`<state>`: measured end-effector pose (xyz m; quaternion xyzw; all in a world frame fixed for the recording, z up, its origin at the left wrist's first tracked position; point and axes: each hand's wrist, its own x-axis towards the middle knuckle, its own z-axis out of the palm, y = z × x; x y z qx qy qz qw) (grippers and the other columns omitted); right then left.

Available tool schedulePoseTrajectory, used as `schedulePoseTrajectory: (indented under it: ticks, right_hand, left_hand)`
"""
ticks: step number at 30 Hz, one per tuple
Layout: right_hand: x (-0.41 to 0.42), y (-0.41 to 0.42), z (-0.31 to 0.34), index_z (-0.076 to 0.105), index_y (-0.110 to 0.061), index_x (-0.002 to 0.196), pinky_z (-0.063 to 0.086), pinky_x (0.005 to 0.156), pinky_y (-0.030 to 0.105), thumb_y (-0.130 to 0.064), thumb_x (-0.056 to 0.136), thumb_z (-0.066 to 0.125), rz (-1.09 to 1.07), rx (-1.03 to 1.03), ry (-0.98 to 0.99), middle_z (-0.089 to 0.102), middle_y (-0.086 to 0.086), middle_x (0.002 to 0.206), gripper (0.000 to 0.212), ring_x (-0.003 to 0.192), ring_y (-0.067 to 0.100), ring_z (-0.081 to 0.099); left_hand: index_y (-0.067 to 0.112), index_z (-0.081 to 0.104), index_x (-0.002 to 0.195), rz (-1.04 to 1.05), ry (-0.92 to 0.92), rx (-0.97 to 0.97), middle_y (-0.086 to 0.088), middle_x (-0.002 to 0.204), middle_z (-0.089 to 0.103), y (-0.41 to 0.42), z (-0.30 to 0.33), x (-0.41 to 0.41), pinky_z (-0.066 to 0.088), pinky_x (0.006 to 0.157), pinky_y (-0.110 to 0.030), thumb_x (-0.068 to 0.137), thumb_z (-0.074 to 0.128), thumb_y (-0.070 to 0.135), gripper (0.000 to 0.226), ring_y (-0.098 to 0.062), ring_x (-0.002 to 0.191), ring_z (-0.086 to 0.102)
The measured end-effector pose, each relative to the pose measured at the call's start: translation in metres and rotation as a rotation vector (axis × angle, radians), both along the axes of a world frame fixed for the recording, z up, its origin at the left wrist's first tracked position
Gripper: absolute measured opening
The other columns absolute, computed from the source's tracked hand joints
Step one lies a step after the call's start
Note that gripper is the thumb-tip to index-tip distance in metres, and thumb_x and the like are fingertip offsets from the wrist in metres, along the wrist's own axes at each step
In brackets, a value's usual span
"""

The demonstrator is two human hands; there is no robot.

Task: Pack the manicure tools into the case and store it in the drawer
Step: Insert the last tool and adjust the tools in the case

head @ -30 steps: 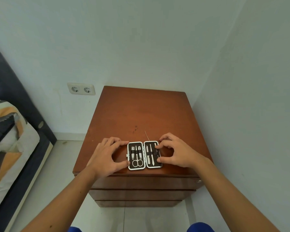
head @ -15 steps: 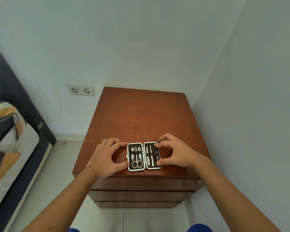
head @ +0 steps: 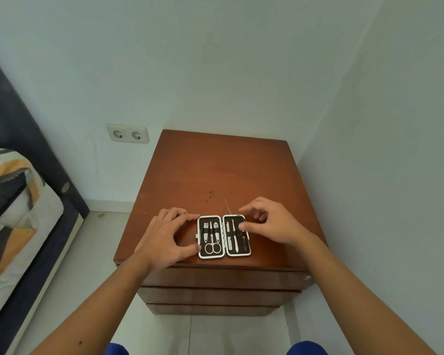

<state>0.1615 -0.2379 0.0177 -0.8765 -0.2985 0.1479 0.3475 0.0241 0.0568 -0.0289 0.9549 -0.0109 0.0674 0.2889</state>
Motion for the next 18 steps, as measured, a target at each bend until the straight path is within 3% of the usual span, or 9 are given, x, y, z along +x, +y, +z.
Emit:
schedulePoseTrajectory:
  ticks: [5,9,18]
  right_hand:
    - [0.018,0.034,-0.006,0.081,-0.032,0.105,0.05,0.082,0.029,-0.041,0.09,0.079,-0.092,-0.031,-0.059,0.072,-0.014,0.097,0.018,0.089,0.006,0.063]
    - [0.026,0.059,-0.011,0.085,-0.027,0.092,0.052,0.079,0.026,-0.042,0.085,0.083,-0.214,-0.055,-0.051,0.078,-0.013,0.085,0.016,0.083,0.002,0.069]
    - [0.026,0.087,-0.013,0.085,-0.028,0.09,0.057,0.085,0.031,-0.037,0.086,0.084,-0.338,-0.098,-0.115,0.079,-0.011,0.088,0.01,0.09,0.009,0.07]
  left_hand:
    - [0.048,0.049,0.142,-0.001,0.002,0.002,0.026,0.13,0.044,0.0,-0.001,0.0,0.029,0.102,-0.027,0.074,0.067,0.073,0.074,0.001,0.122,0.034]
    - [0.046,0.05,0.141,0.003,-0.001,0.008,0.025,0.131,0.044,0.0,0.0,0.0,0.03,0.104,-0.028,0.073,0.068,0.072,0.075,0.0,0.123,0.035]
    - [0.045,0.05,0.142,0.002,0.001,0.025,0.022,0.133,0.044,0.0,-0.002,0.001,0.03,0.104,-0.029,0.072,0.065,0.075,0.077,-0.003,0.125,0.035]
